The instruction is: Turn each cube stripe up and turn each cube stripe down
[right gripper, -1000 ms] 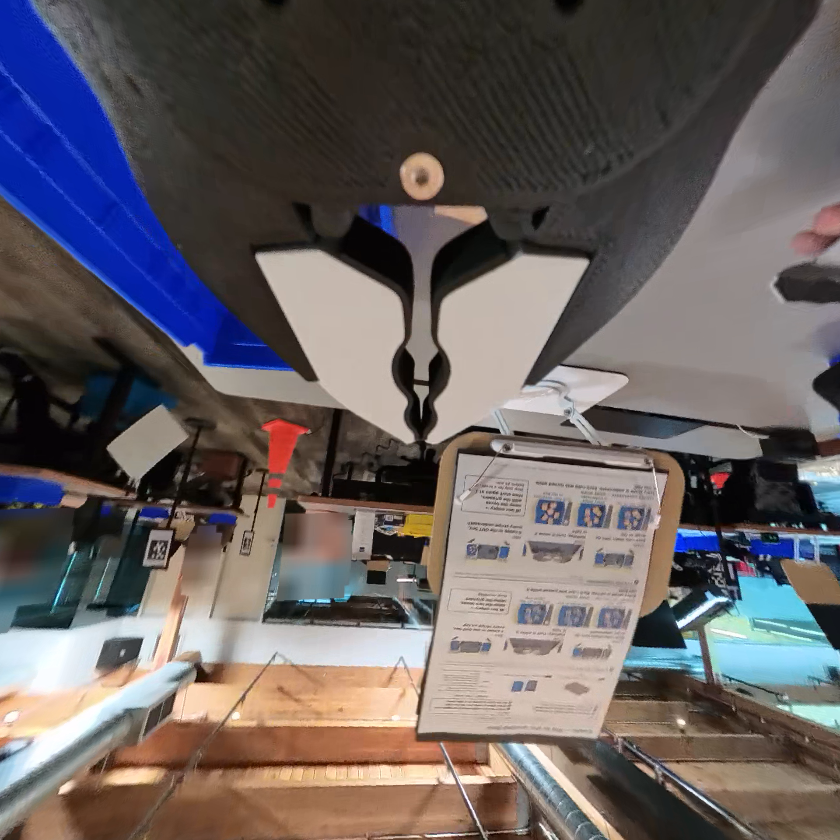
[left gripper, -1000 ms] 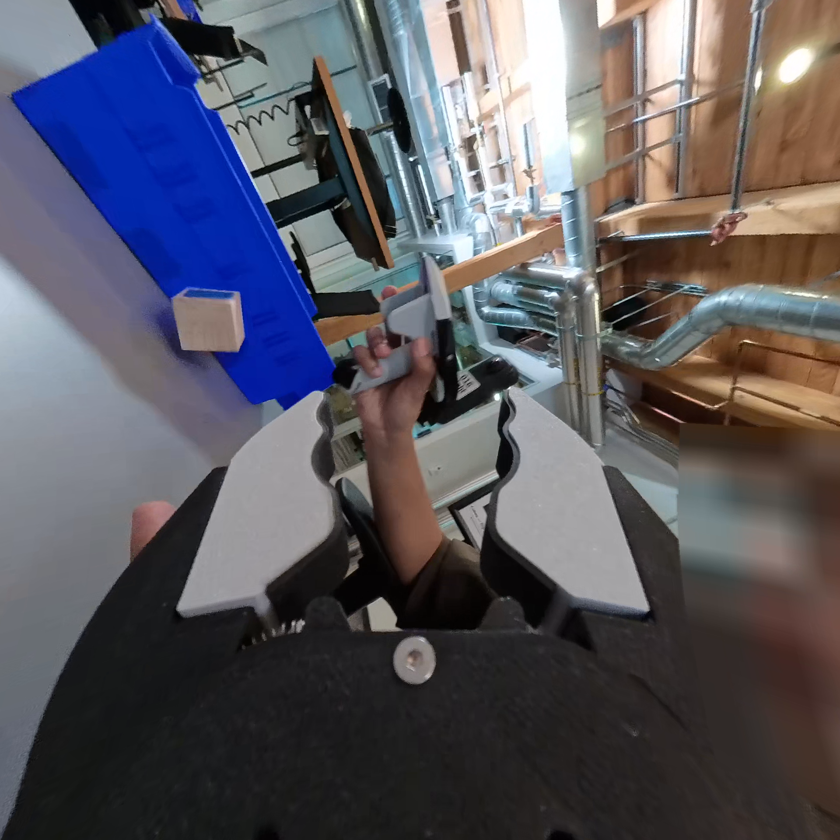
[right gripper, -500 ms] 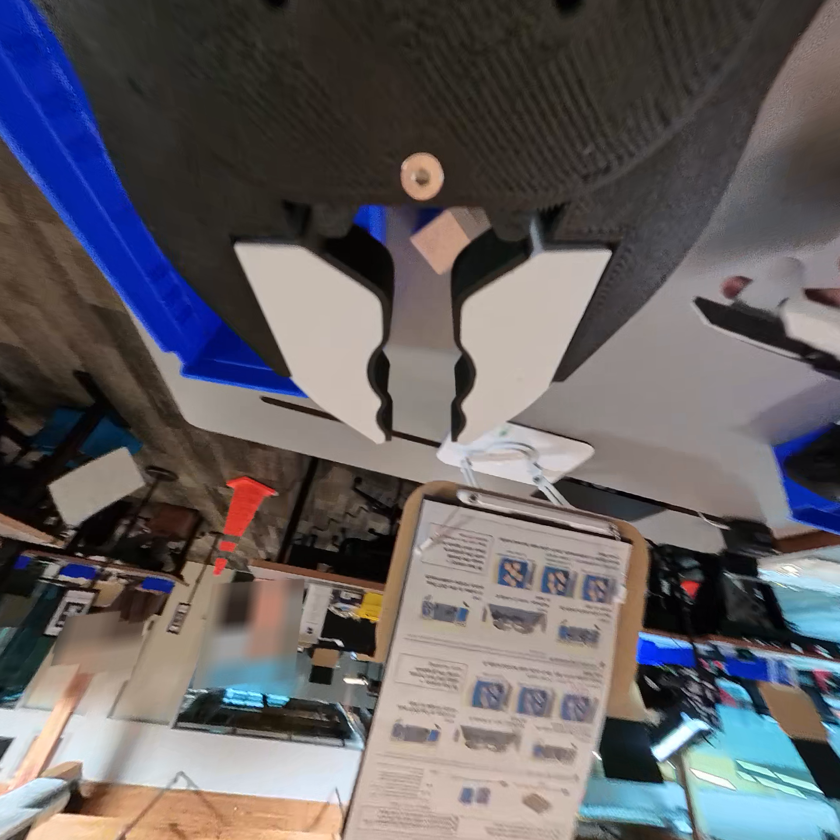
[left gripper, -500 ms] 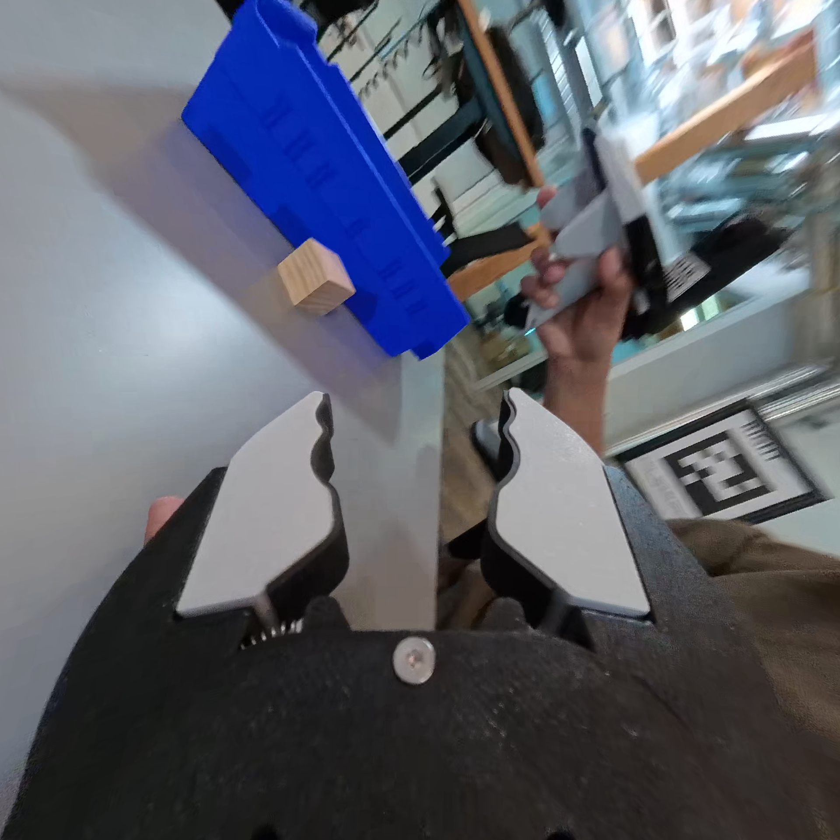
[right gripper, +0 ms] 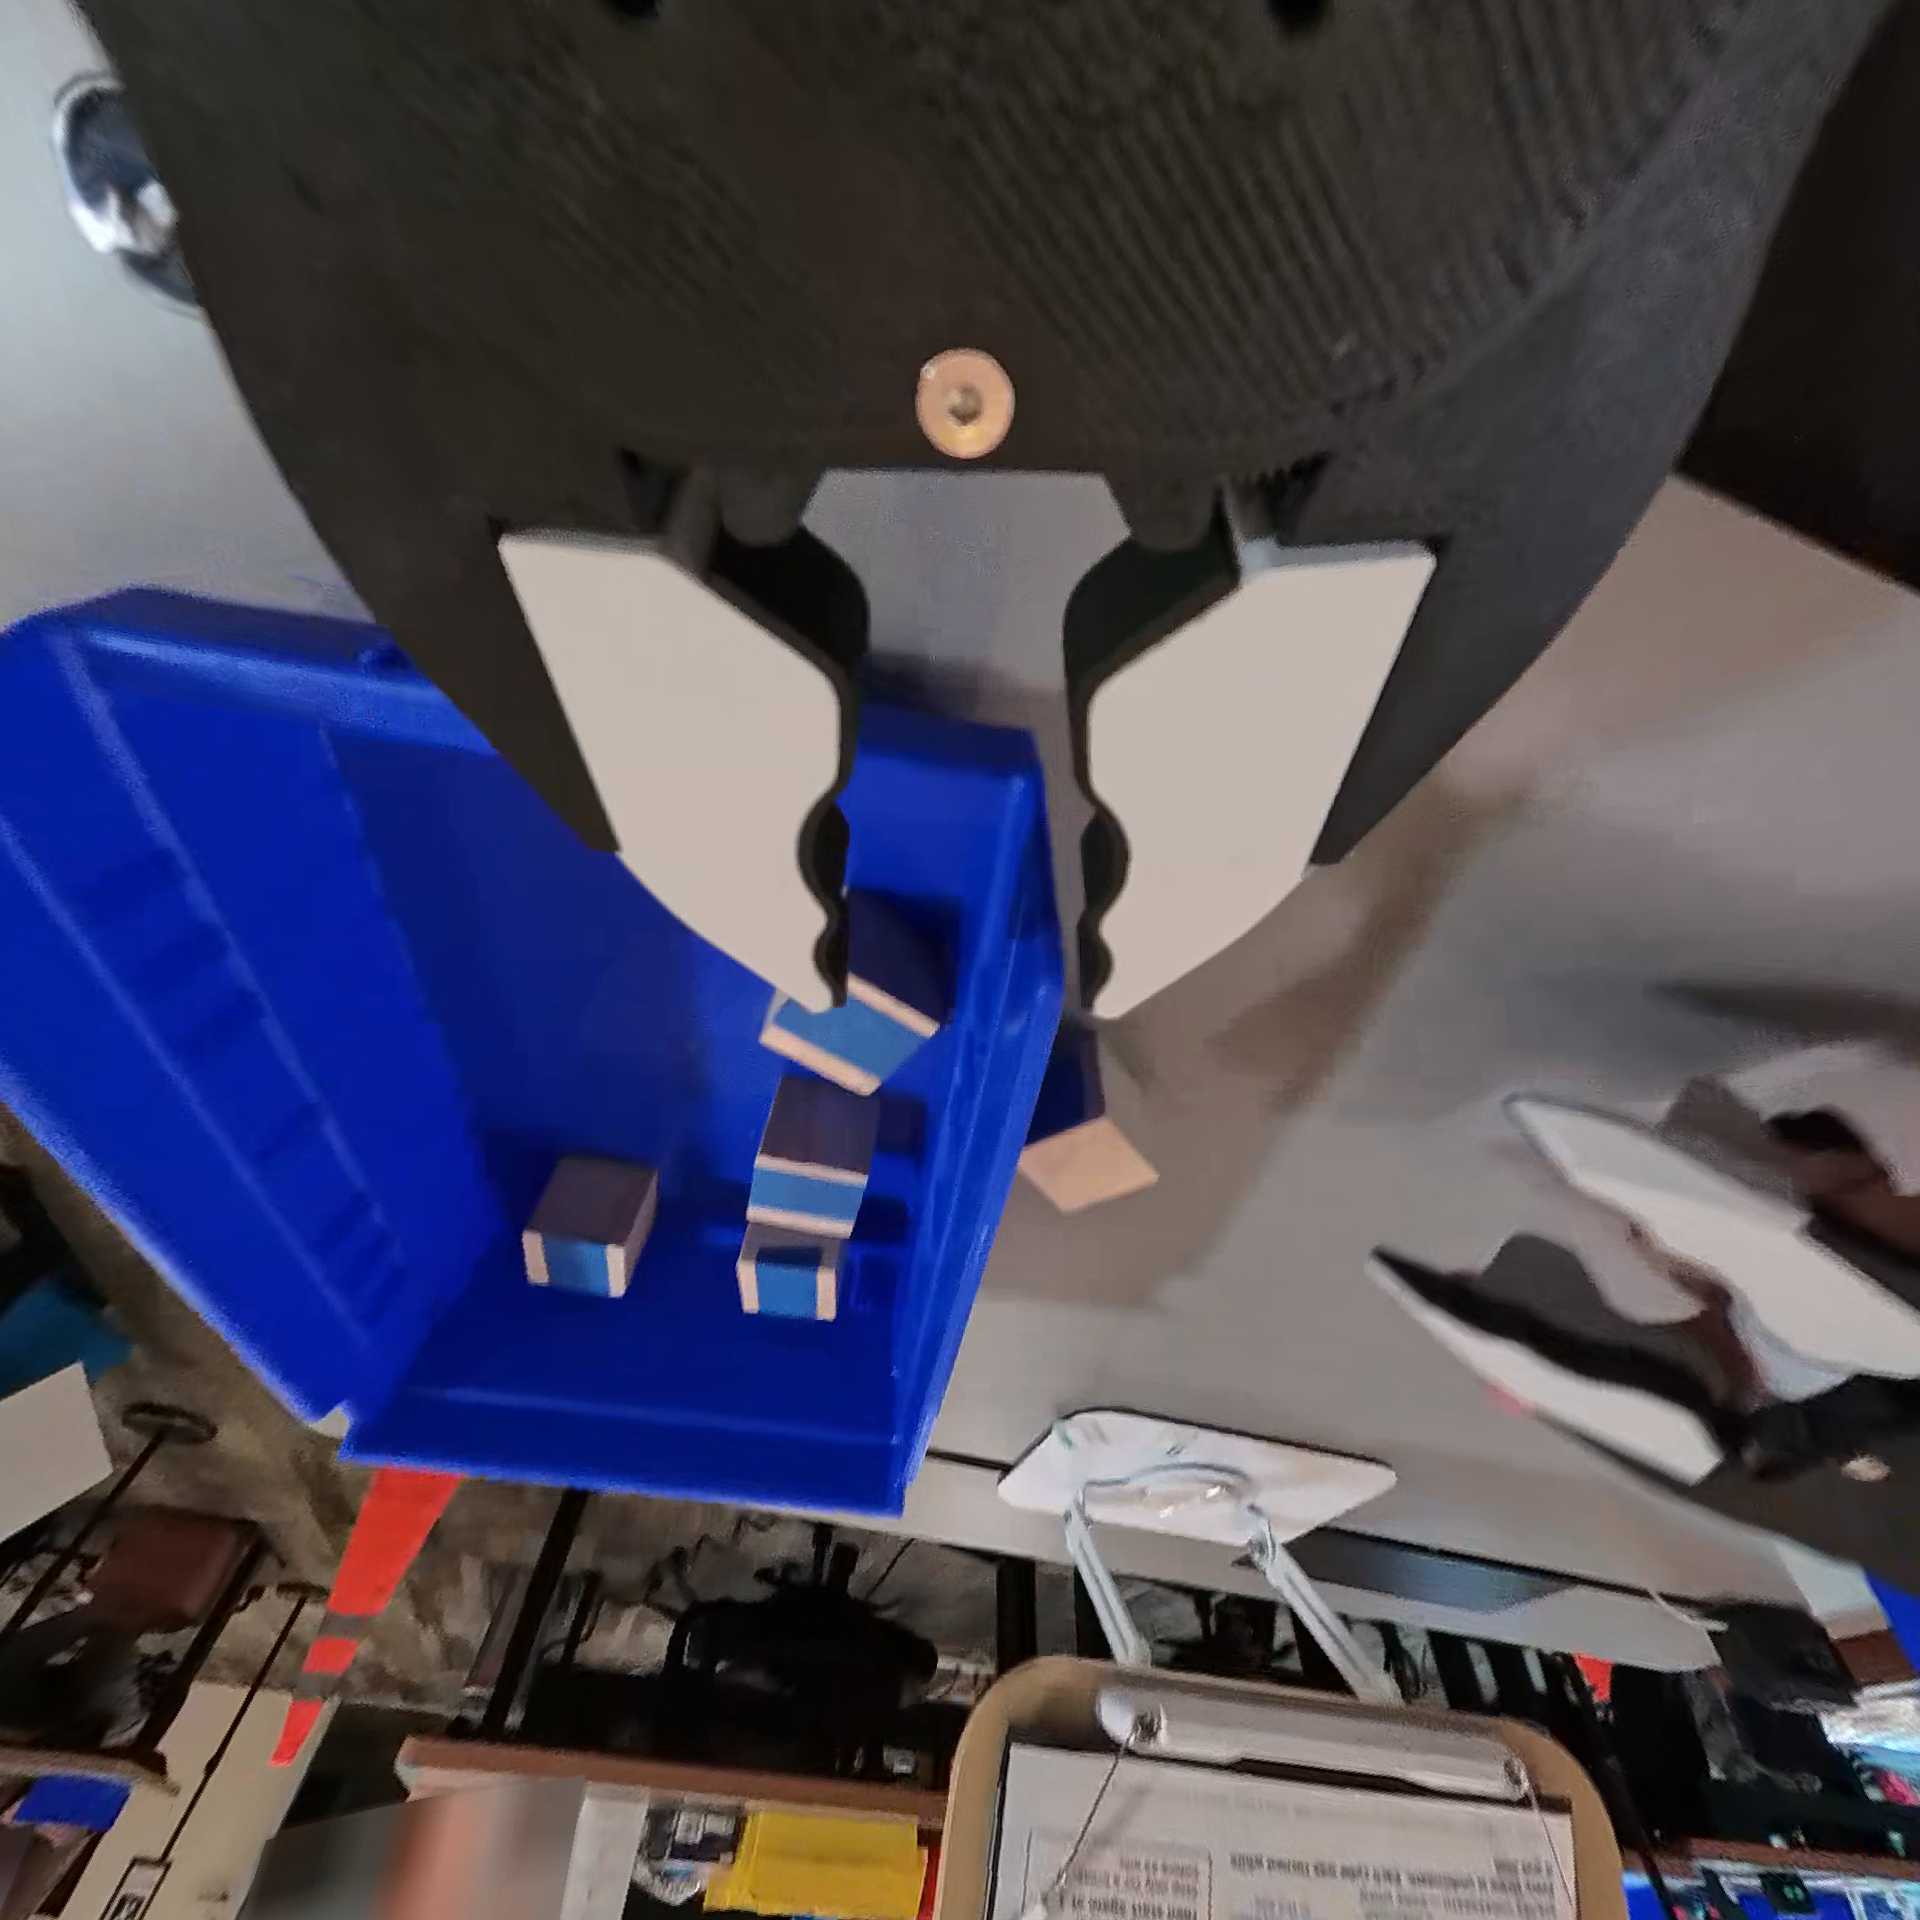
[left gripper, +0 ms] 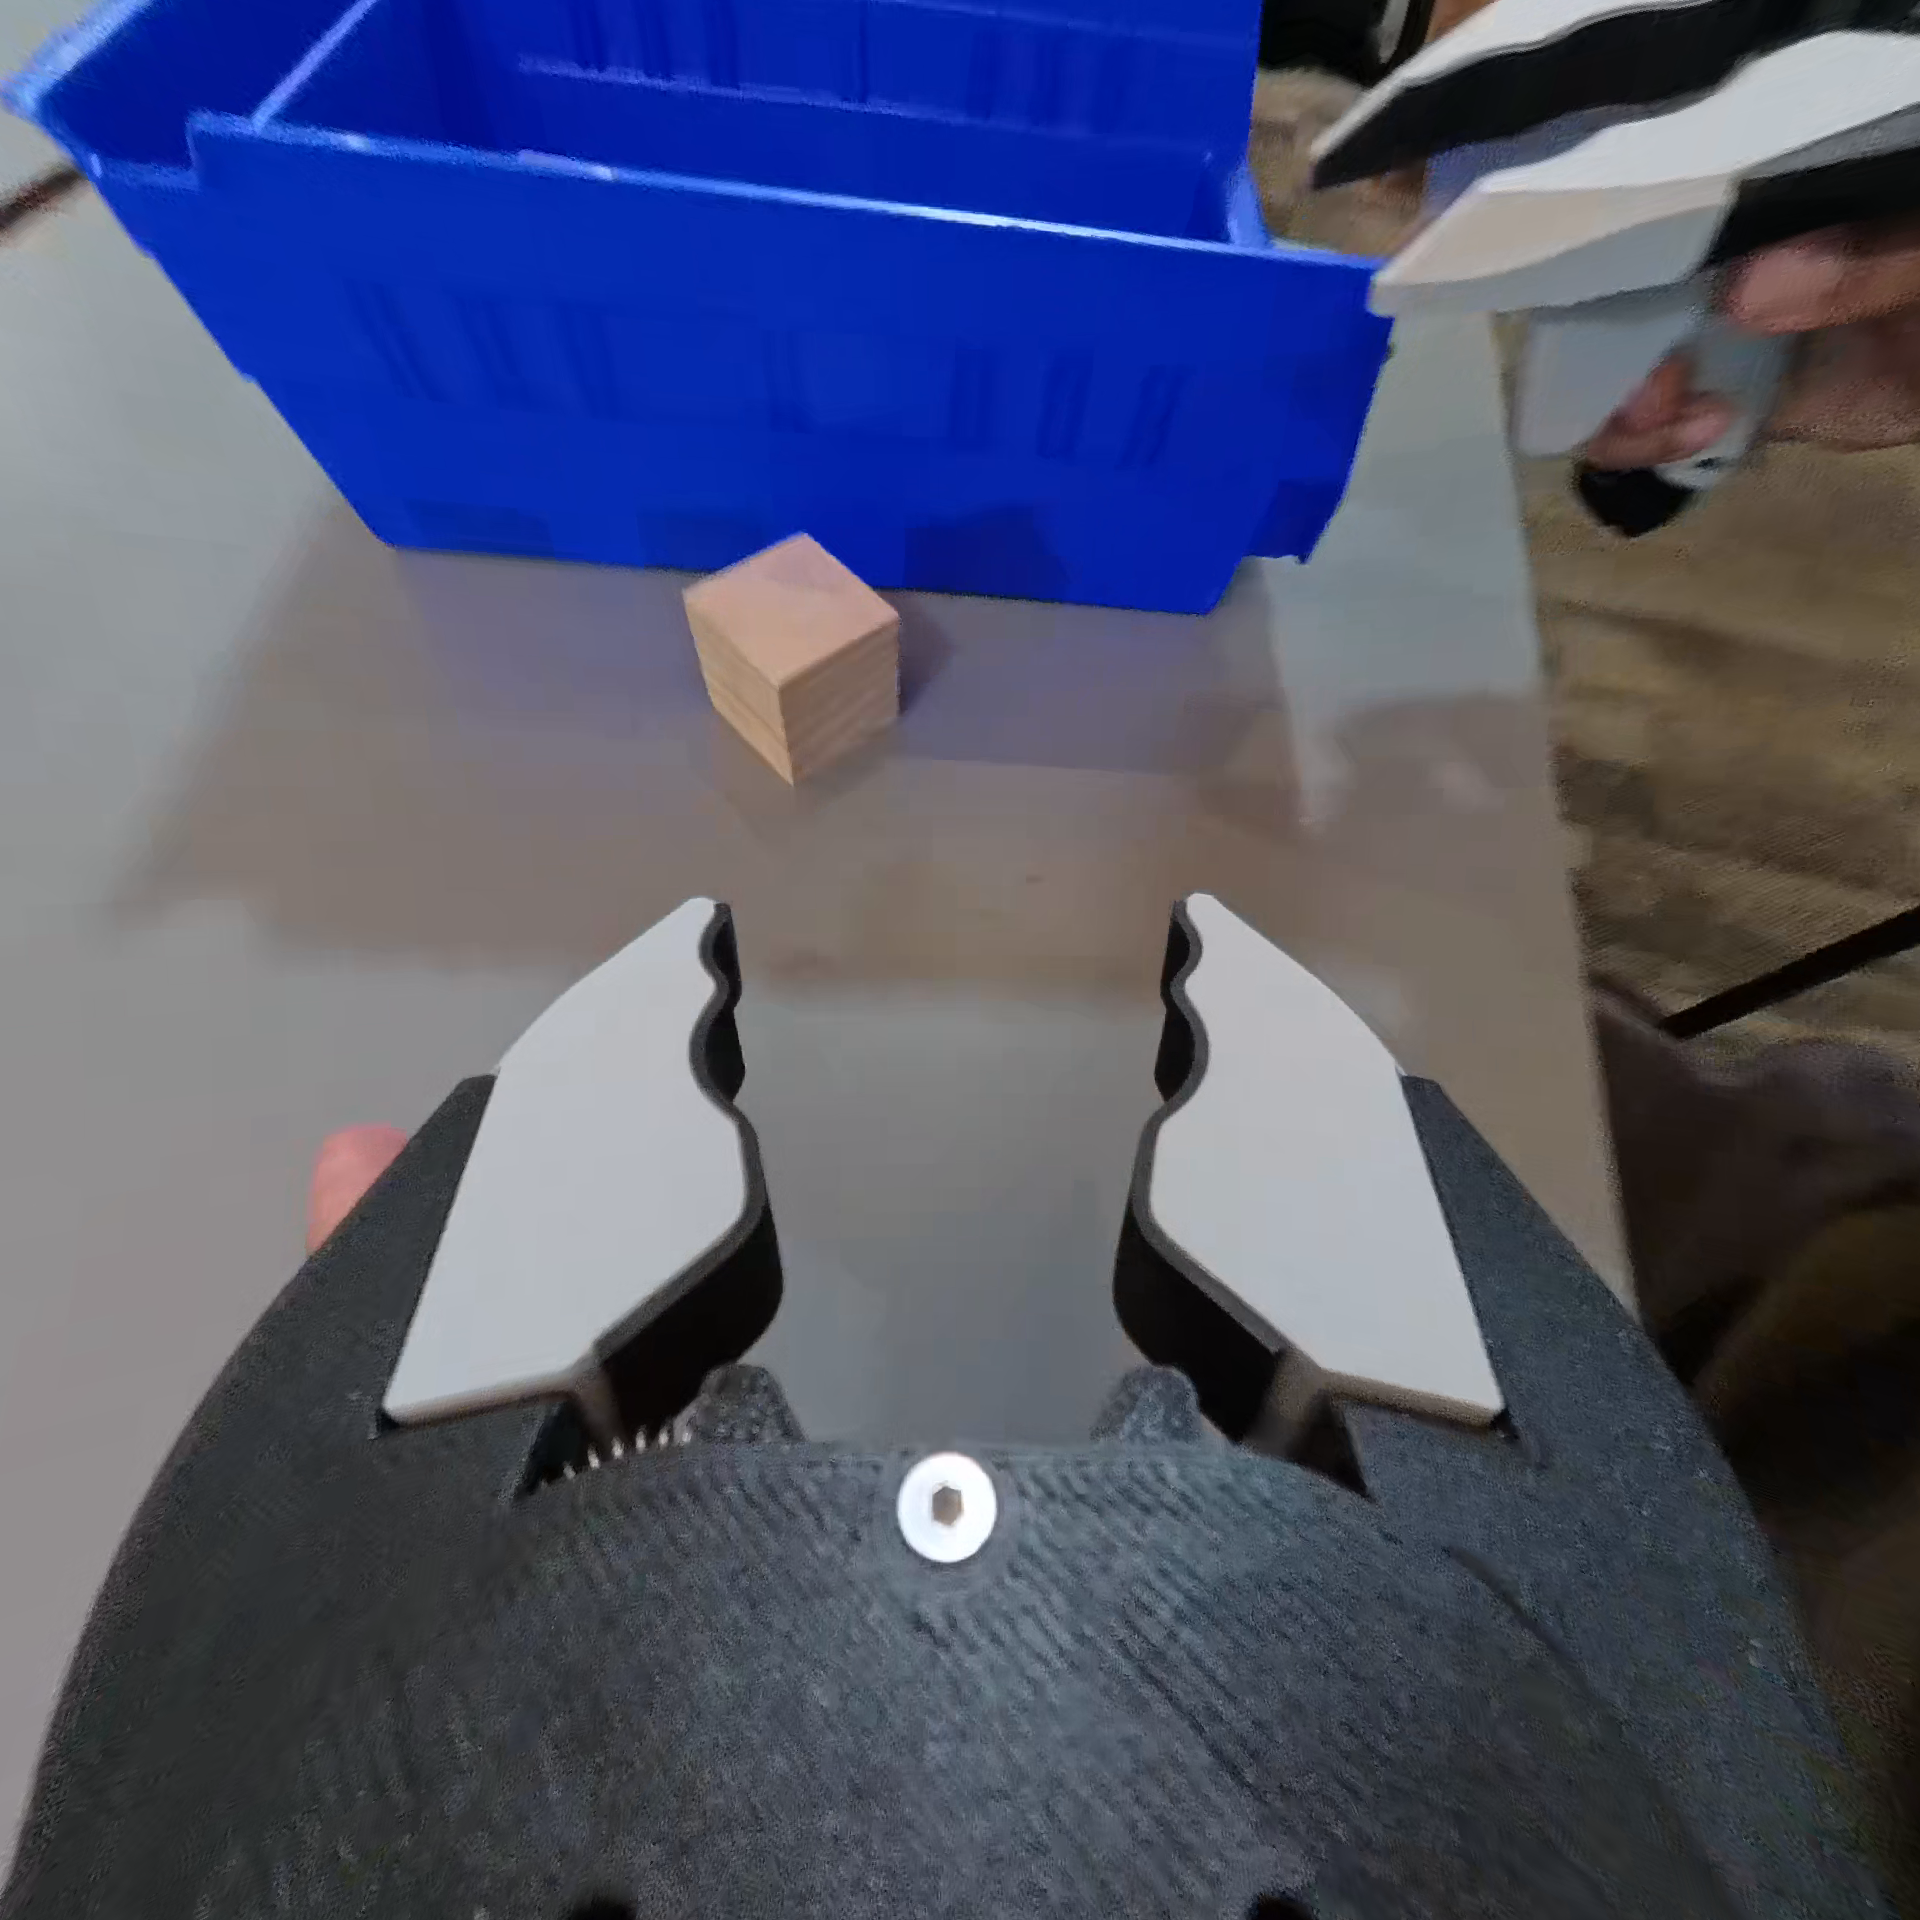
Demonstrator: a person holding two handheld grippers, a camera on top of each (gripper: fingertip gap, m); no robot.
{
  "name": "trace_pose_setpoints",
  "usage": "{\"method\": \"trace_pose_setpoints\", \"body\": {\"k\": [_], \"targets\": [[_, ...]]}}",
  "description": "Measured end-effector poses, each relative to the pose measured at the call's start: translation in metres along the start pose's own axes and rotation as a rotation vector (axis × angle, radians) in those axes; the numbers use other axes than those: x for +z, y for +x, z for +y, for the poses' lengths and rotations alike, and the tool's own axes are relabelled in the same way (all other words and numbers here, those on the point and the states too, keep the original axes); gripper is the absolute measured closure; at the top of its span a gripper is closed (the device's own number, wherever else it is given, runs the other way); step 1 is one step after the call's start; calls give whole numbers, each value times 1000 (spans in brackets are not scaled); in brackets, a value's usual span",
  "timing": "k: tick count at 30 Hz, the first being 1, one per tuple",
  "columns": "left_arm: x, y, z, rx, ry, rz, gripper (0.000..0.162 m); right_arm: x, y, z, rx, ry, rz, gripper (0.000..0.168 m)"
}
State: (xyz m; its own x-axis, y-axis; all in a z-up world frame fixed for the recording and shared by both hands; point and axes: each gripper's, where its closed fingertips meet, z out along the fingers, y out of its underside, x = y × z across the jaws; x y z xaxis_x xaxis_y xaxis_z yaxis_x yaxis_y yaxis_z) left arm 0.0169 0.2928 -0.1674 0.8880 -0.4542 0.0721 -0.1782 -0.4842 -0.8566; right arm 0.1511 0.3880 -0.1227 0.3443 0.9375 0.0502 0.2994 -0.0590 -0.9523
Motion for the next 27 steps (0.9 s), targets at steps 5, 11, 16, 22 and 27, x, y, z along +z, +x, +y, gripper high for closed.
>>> {"method": "trace_pose_setpoints", "body": {"k": [5, 11, 16, 22, 27], "targets": [[43, -16, -16, 156, -115, 39, 82, 1, -11, 11, -56, -28, 66, 147], [83, -34, -30, 224, -178, 80, 82, 18, -28, 8, -145, -65, 71, 158], [102, -47, -17, 229, -237, 63, 83, 17, -33, 2, -144, -12, -1, 151], [98, -40, -14, 183, -184, 102, 103, 3, -10, -24, -18, 149, 30, 146], [47, -21, -21, 16, -48, 210, 103, -11, 4, -53, 59, 322, 79, 145]]}}
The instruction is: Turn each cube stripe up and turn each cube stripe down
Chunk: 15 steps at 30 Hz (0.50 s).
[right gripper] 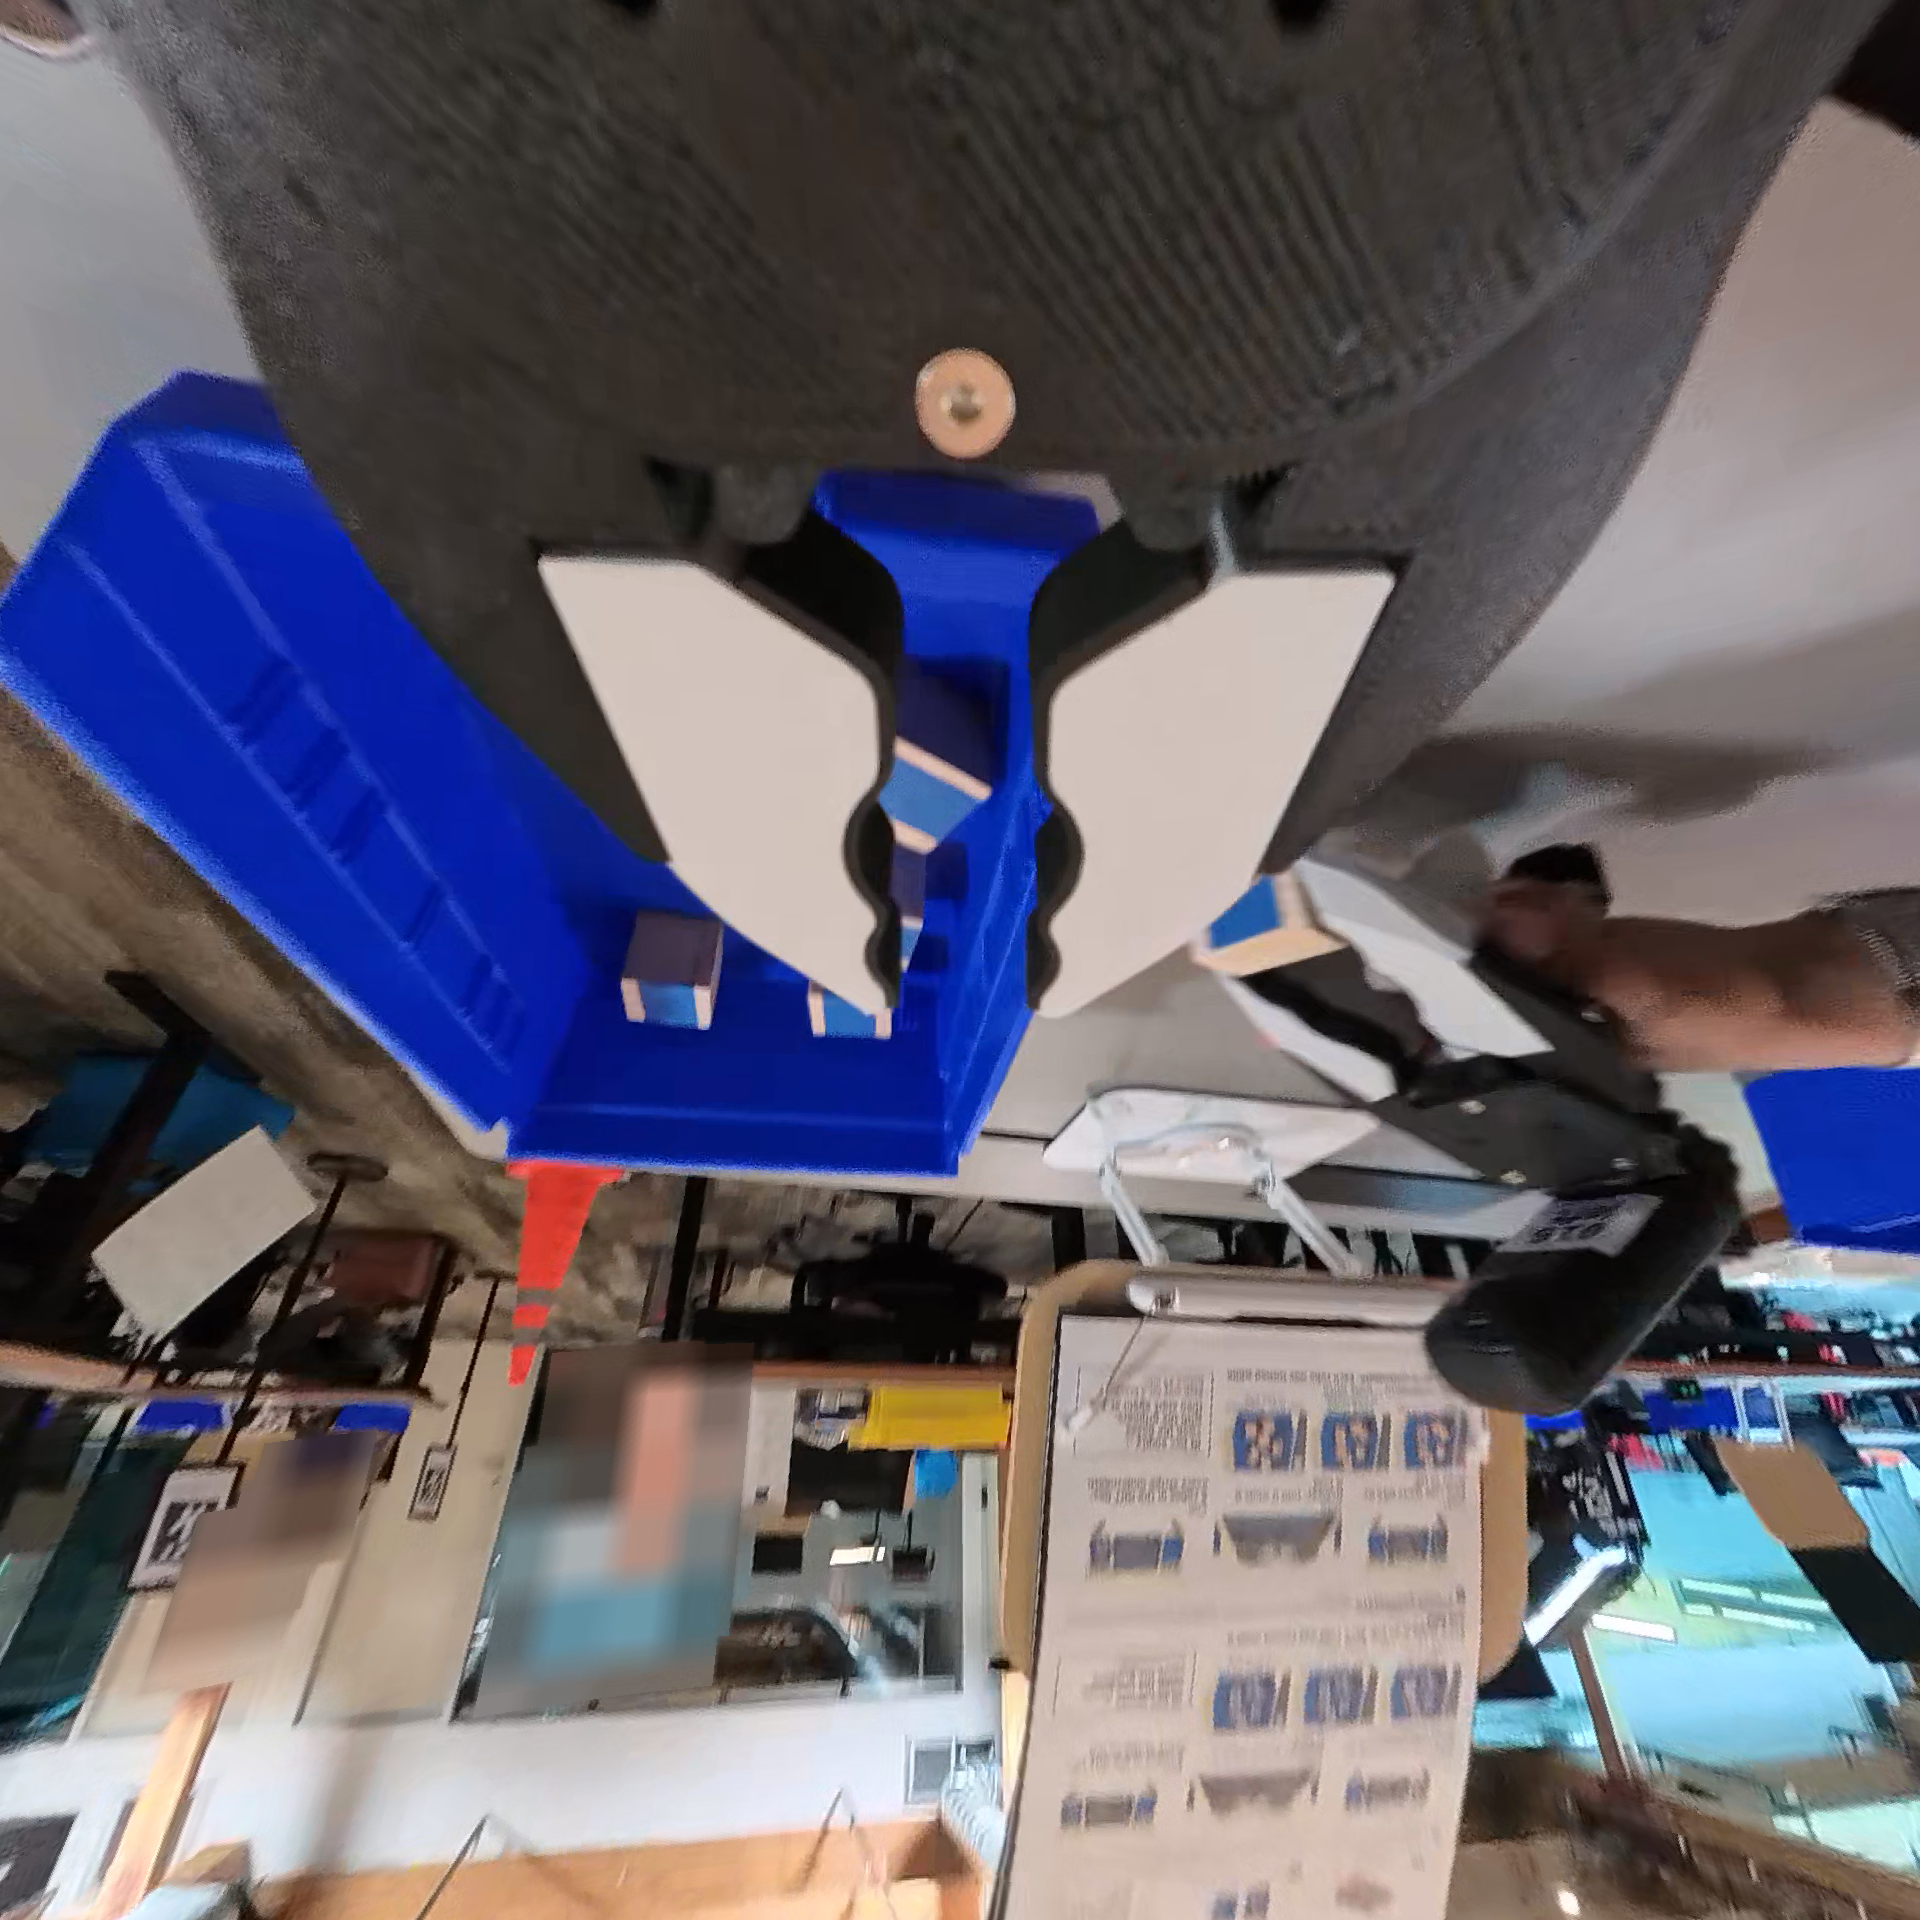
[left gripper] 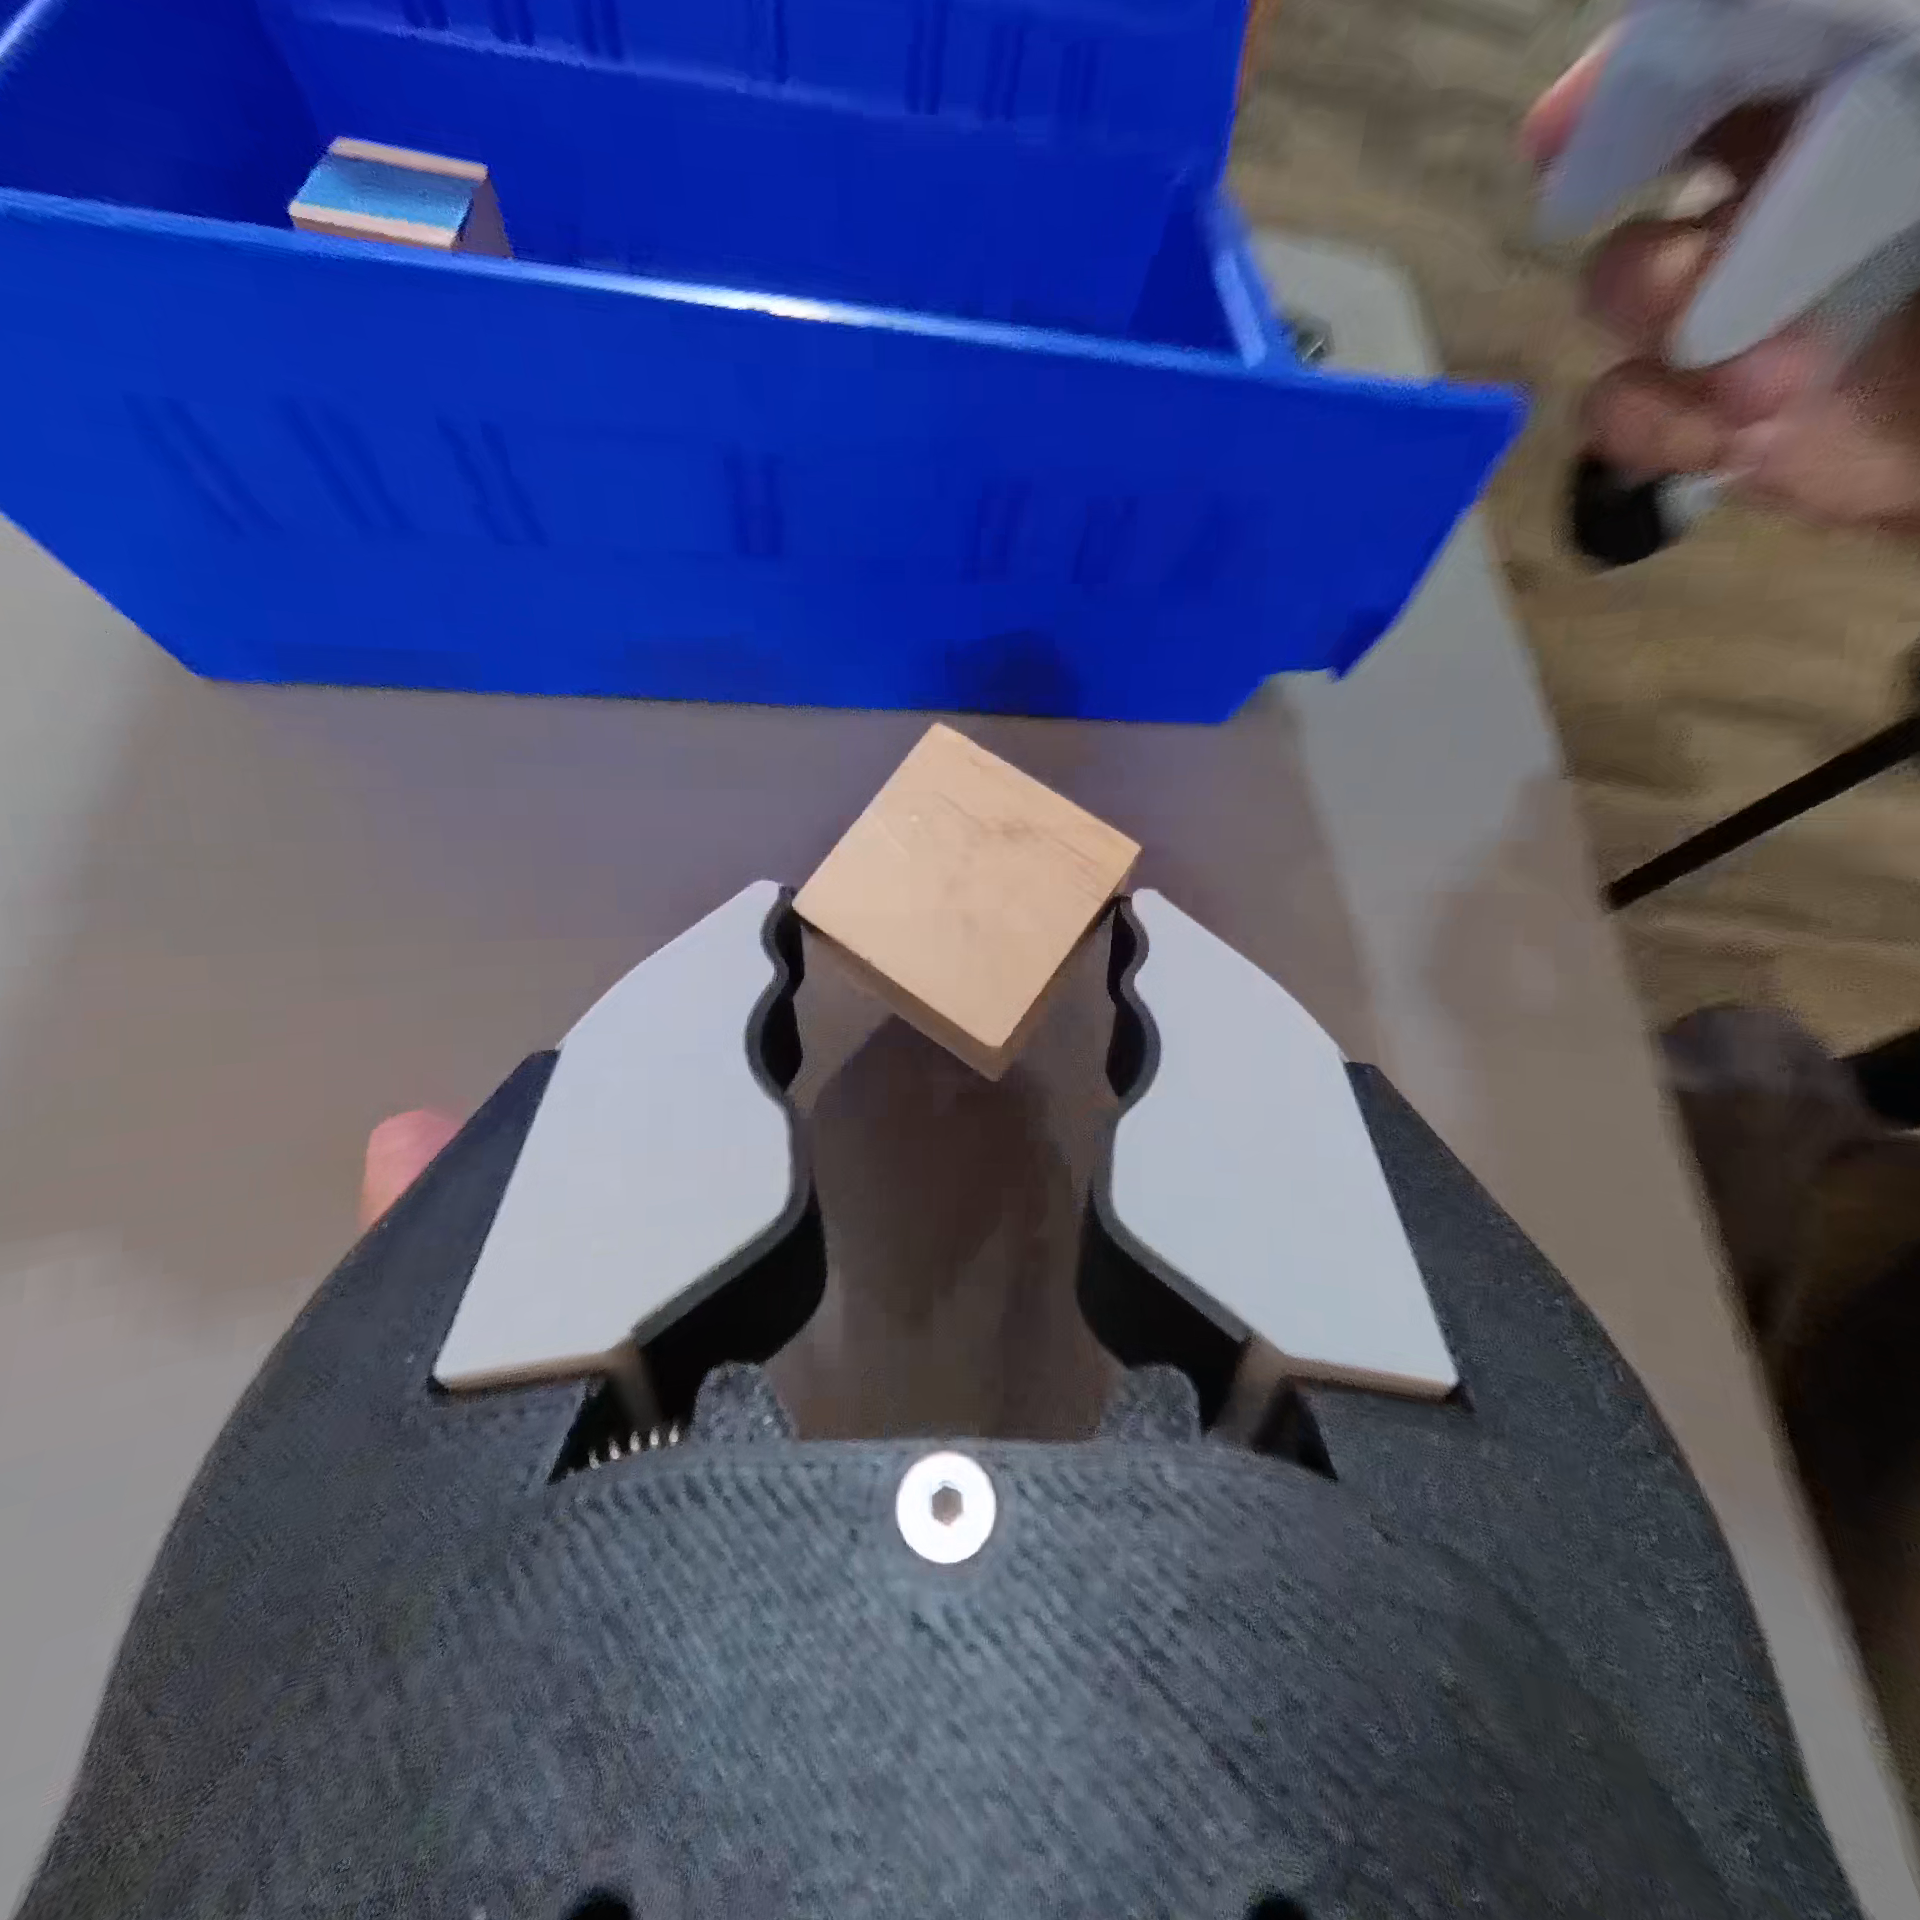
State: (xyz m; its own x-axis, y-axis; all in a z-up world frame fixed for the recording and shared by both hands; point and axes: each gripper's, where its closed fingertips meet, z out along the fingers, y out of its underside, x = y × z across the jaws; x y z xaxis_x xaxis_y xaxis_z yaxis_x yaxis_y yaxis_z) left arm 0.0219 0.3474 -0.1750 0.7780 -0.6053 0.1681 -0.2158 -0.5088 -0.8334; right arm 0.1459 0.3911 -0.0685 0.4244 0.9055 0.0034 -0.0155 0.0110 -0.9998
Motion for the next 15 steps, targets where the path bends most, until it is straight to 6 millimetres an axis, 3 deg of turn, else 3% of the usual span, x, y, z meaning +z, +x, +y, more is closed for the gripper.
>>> {"method": "trace_pose_setpoints", "body": {"k": [4, 7, 9, 13, 15], "targets": [[-62, 37, -12, -259, 221, 236, 104, 12, -22, -27, -112, 115, 10, 148], [-117, 55, -19, -451, 433, 403, 105, 26, -72, -54, -54, 208, -116, 148], [-150, 55, -20, -510, 576, 386, 105, 34, -113, -63, 63, 234, -245, 141], [-203, 64, -10, -558, 757, 292, 105, 52, -189, -46, 247, 213, -438, 123], [-216, 78, 2, -548, 757, 286, 105, 56, -229, -34, 226, 164, -562, 111]]}}
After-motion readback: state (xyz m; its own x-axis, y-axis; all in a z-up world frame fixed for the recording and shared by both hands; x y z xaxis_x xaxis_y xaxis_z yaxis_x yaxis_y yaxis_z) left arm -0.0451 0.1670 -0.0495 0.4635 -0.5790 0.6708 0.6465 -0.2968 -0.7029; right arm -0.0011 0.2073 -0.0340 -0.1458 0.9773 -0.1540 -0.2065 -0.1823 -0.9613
